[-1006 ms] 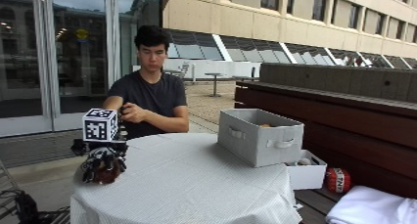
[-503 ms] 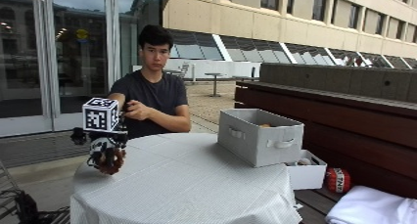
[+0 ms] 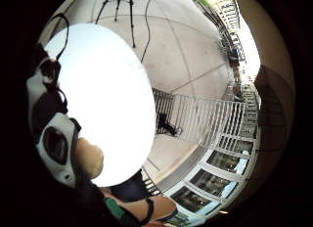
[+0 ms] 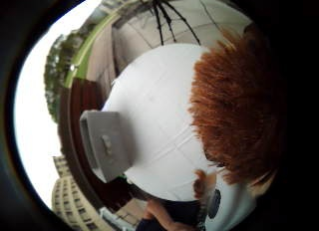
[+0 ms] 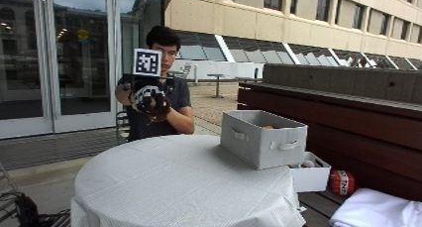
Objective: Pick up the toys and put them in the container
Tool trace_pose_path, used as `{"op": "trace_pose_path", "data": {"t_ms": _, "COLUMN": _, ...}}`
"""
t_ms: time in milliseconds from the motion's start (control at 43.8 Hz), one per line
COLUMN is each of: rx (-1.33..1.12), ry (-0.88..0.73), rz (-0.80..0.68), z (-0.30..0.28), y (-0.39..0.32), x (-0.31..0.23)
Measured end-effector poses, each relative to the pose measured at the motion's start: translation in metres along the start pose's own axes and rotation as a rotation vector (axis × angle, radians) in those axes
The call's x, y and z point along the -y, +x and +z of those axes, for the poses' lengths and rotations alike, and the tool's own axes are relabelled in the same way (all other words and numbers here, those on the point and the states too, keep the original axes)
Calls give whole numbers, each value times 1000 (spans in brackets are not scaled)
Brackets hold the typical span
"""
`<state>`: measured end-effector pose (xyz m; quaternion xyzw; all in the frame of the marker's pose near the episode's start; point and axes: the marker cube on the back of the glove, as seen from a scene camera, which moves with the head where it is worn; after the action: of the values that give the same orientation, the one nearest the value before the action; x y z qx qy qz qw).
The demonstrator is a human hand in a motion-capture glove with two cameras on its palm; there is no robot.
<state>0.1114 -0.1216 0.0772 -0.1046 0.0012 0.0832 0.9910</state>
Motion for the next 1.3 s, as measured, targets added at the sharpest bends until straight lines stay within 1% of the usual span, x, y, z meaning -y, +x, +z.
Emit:
{"op": "trace_pose_path", "data": {"t_ms": 69, "rx": -27, "ry": 144, "rz": -66, "z": -21, "y": -32, "x": 2}}
{"op": "trace_pose_path", "data": {"t_ms": 137, "rx": -50, "ry": 213, "rz": -112, "z": -42, "y": -64, "x": -3}}
{"op": "trace_pose_path", "data": {"t_ms": 389, "rx": -55, "ry": 270, "rz": -191, "z": -99, "y": -174, "x": -49}}
{"op": "trace_pose_path", "data": {"t_ms": 571, "rx": -10, "ry": 296, "rz": -279, "z": -123, "y": -244, "x": -84}}
{"op": "trace_pose_path", "data": {"t_ms": 709, "rx": 9, "ry": 325, "rz": -340, "z": -127, "y": -290, "x": -110}}
{"op": "trace_pose_path", "data": {"t_ms": 846, "rx": -16, "ry": 392, "rz": -408, "z": -124, "y": -343, "x": -139}}
{"op": "trace_pose_path", "data": {"t_ms": 1006, "rx": -4, "ry": 403, "rz": -452, "z": -114, "y": -391, "x": -173}}
{"op": "trace_pose_path", "data": {"t_ms": 1166, "rx": 21, "ry": 405, "rz": -495, "z": -96, "y": -422, "x": -187}}
{"op": "trace_pose_path", "data": {"t_ms": 1303, "rx": 36, "ry": 370, "rz": -523, "z": -82, "y": -436, "x": -194}}
